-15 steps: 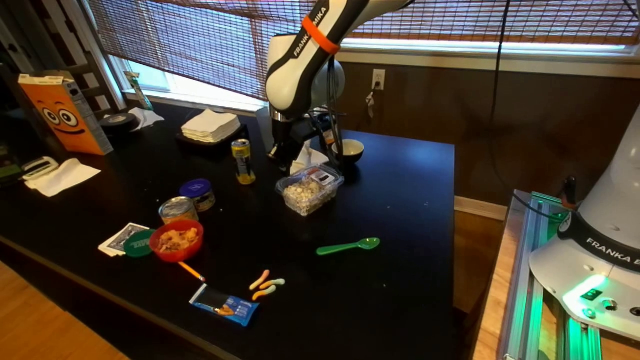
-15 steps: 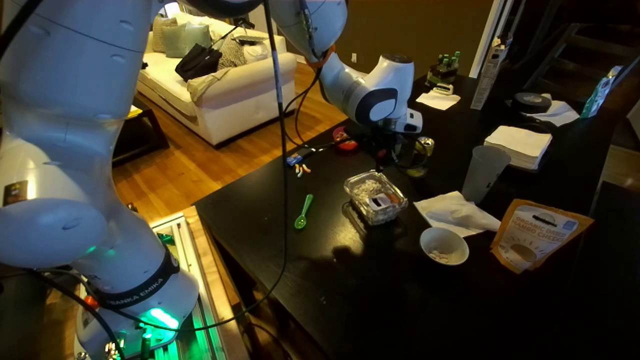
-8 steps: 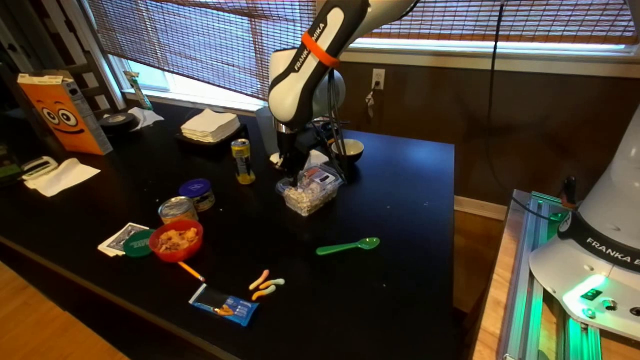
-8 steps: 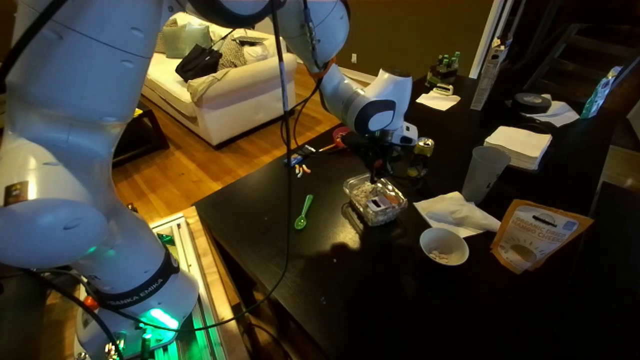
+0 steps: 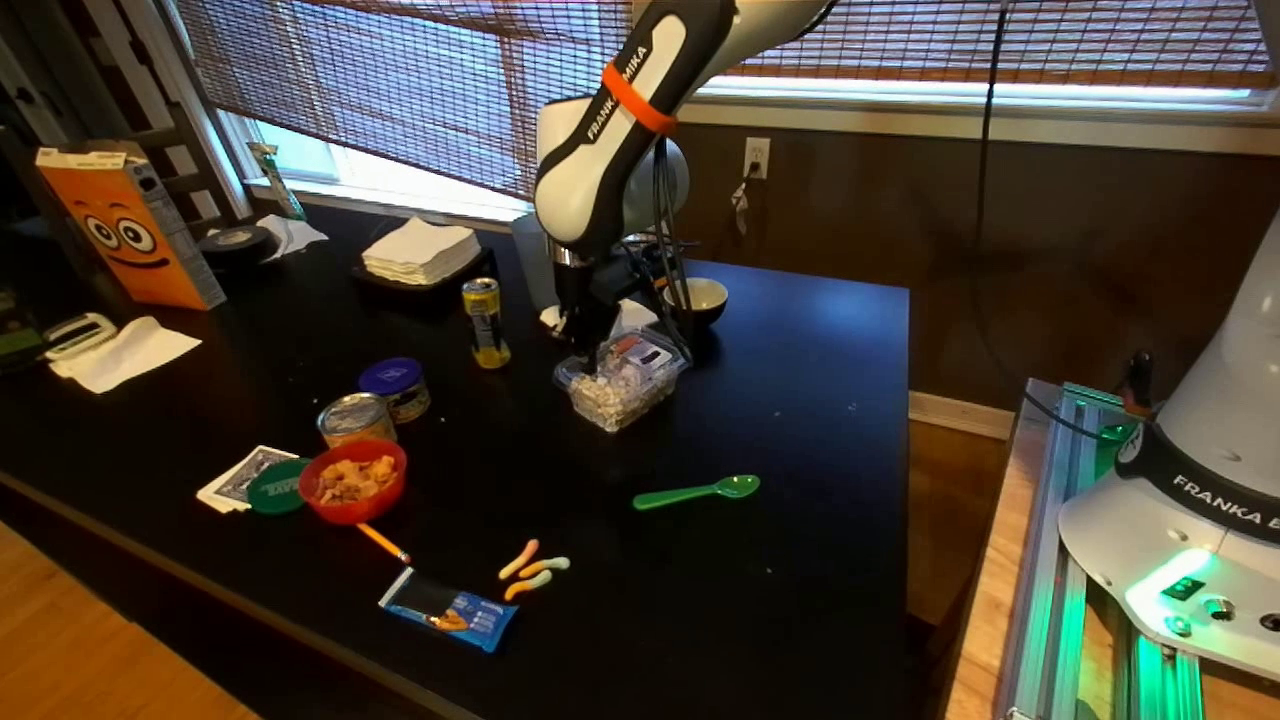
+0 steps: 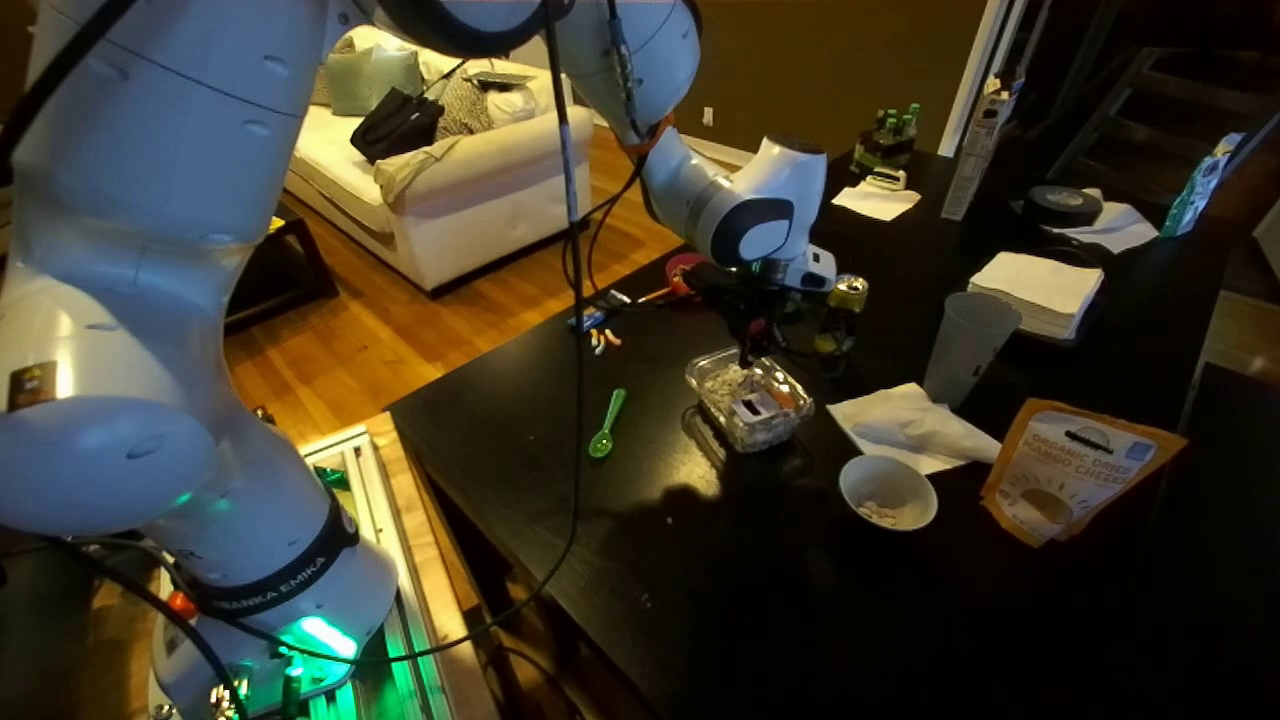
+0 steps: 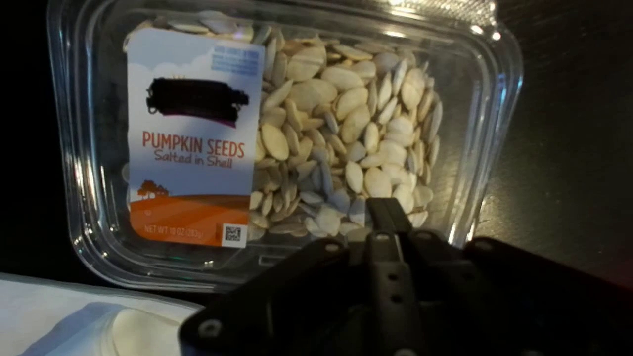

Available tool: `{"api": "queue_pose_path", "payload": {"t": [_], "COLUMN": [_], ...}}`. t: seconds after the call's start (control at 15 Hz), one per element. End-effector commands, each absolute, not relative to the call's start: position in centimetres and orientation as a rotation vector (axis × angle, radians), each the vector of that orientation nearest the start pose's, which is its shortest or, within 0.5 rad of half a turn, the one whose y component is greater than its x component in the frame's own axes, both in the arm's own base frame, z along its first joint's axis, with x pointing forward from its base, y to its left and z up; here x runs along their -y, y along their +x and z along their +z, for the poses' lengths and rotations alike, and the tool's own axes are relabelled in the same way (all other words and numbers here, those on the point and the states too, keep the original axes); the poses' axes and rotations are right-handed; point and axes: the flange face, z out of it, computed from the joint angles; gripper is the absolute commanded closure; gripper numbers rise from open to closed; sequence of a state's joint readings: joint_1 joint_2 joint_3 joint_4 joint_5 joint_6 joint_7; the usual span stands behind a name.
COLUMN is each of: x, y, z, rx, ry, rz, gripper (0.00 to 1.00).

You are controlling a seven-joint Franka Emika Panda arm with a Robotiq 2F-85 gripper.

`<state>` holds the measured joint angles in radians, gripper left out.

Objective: Move the lunchbox to the right

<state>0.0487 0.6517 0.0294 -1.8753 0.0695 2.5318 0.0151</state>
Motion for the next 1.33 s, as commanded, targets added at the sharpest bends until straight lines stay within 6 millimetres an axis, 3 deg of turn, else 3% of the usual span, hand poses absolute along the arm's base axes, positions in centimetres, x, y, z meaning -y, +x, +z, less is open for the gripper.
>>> {"api": "queue_pose_path", "payload": {"t": [0.0, 0.13, 0.4, 0.67, 1.0, 1.27], "x": [-4.1, -3.7, -4.1, -3.5, -4.2, -3.5], "y": [61.9, 61.8, 62.9, 61.5, 62.7, 61.3], "z": [10.7, 10.1, 12.8, 9.8, 12.8, 9.7], "rx": [-0.015, -0.023, -0.017, -0.020, -0.005, -0.010], "ry": [-3.117, -3.124, -3.092, -3.129, -3.089, -3.128], "rz": [0.145, 0.160, 0.088, 0.186, 0.108, 0.205], "gripper": [1.00, 1.00, 1.00, 1.00, 1.00, 1.00]}}
